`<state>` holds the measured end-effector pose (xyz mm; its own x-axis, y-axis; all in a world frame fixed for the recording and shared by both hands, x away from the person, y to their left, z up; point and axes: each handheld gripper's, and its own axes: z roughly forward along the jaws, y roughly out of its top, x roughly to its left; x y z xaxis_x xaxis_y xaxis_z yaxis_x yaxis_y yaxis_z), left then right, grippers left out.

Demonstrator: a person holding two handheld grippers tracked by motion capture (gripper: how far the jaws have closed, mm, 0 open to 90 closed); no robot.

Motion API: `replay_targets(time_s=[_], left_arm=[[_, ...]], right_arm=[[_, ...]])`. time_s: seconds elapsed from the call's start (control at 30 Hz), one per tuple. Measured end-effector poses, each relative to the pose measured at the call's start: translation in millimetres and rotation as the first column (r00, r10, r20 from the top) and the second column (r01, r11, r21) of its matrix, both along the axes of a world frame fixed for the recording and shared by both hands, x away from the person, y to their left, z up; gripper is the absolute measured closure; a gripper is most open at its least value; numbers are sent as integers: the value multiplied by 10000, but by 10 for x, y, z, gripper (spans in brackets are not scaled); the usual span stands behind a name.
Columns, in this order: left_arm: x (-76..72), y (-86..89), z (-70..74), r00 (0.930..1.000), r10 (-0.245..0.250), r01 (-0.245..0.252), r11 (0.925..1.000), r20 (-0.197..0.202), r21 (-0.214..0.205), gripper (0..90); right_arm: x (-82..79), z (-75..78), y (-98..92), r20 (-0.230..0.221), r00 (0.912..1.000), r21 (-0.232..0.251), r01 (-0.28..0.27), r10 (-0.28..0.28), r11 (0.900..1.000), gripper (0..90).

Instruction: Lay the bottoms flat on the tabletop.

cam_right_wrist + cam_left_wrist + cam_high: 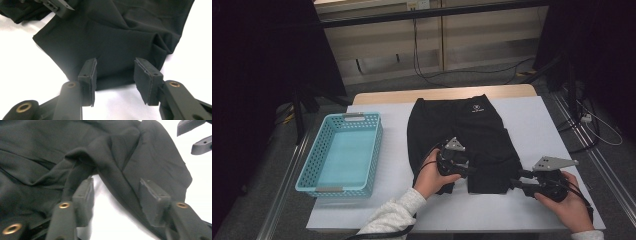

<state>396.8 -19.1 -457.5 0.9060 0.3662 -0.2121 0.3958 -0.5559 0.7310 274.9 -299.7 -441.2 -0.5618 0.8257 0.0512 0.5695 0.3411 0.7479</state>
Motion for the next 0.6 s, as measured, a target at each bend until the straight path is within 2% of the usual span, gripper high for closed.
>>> replay_targets(time_s=[0.03, 0.07, 0.13, 0.2, 0.23, 0.3, 0.47, 0.53, 0.6], left_arm=[[-9, -14, -16, 9995, -98, 102, 9998, -291, 151, 564], [-19, -25, -28, 9998, -124, 127, 9999, -182, 111, 645], [-22, -43, -23, 9999, -49, 52, 9997, -133, 223, 718], [-21, -50, -22, 9987, -4, 20, 9995, -507, 313, 844], [-25, -54, -23, 9986, 20, -5, 9996, -529, 284, 872], [-32, -66, -2, 9982, 74, -57, 9995, -587, 298, 880], [28, 2, 127, 9969, 514, -534, 9981, -596, -321, 884], [52, 29, 142, 9962, 661, -685, 9968, -559, -423, 883], [77, 47, 139, 9952, 779, -806, 9957, -592, -455, 883]], right_arm=[[-2, -4, 5, -13, 10000, -62, -12, 12, 10000, 522], [-4, -5, 11, -24, 10000, -76, -34, 34, 10000, 513], [-6, -13, 19, 6, 9999, -129, -106, 106, 9999, 484], [-9, -18, 22, -21, 9999, -280, -122, 122, 9995, 474], [-11, -22, 21, -25, 9999, -268, -165, 164, 9995, 472], [-18, -25, 25, -22, 9997, -270, -237, 237, 9994, 472], [-42, -15, 105, 27, 9984, -475, -562, 564, 9973, 484], [-43, -40, 154, -72, 9968, -531, -798, 795, 9954, 520], [-32, -88, 190, -368, 9946, -784, -1001, 975, 9919, 535]])
